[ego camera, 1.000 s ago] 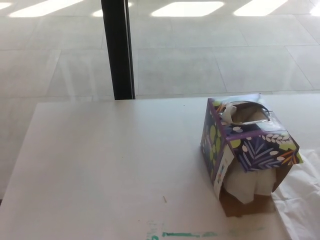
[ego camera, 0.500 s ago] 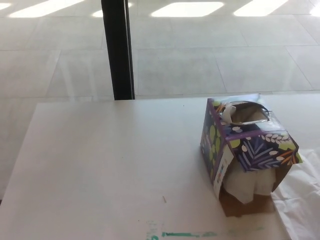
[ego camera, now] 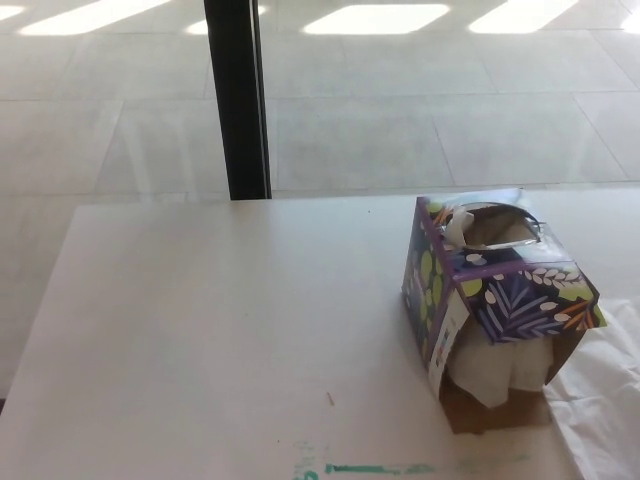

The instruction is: The robot uses its right hand to pull out a tissue from the tissue box kept in the middle of the desk and put it on the right side

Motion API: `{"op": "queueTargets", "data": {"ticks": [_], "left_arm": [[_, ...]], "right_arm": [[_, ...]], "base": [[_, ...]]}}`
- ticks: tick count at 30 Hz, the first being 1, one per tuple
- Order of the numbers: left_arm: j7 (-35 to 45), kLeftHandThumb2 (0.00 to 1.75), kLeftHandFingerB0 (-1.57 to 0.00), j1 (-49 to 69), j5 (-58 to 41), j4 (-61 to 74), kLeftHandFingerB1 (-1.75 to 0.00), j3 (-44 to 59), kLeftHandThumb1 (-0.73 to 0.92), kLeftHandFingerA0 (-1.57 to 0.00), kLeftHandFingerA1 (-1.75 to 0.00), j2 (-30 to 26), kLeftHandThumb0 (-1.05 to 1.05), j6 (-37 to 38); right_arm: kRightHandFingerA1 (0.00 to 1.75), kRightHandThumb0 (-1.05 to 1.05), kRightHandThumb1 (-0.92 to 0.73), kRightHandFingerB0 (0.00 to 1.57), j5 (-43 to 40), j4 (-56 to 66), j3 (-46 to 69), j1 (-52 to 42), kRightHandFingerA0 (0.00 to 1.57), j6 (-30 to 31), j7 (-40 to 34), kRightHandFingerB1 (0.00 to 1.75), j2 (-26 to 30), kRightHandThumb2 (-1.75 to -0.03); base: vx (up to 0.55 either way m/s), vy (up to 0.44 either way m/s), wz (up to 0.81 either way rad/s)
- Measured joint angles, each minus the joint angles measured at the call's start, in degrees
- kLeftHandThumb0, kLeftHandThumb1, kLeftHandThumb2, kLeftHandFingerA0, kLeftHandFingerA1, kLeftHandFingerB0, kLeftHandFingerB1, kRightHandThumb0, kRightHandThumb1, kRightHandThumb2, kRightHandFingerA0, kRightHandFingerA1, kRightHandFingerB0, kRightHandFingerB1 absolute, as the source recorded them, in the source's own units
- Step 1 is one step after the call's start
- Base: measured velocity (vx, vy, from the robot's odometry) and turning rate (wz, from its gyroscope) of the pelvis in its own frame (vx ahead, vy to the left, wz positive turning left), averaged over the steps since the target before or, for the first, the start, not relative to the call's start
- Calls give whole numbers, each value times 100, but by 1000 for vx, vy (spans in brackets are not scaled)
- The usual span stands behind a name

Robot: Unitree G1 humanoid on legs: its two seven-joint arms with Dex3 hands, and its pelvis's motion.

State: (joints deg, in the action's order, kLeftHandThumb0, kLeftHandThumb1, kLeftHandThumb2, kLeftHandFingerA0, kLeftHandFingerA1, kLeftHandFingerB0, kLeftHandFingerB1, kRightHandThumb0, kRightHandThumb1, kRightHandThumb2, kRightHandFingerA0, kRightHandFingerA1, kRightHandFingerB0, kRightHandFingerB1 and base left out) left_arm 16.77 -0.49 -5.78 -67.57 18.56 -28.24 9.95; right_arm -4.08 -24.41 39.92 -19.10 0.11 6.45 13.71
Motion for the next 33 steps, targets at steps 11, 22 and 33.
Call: {"op": "queueTargets", "data": {"ticks": [11,22,33], "left_arm": [[-1,98,-54,4,-6,-66,-96,28,84,-76,-108,1,-89,-52],[-32,99,-53,-202,-27,-22,-95,128,85,-68,-105,-16,-88,-273],[-40,99,-54,-256,-27,59,-97,192,84,-70,-106,-58,-85,-424]], "right_arm": [[95,-63,-62,54,-56,-86,-489,-181,90,172,20,84,273,-59],[99,-62,-60,57,-51,44,-1028,-235,93,523,105,85,613,-58],[96,-61,-62,56,-109,648,-1027,-266,92,706,-52,85,387,-59]], "base": [[0,0,0],[0,0,0],[0,0,0]]}}
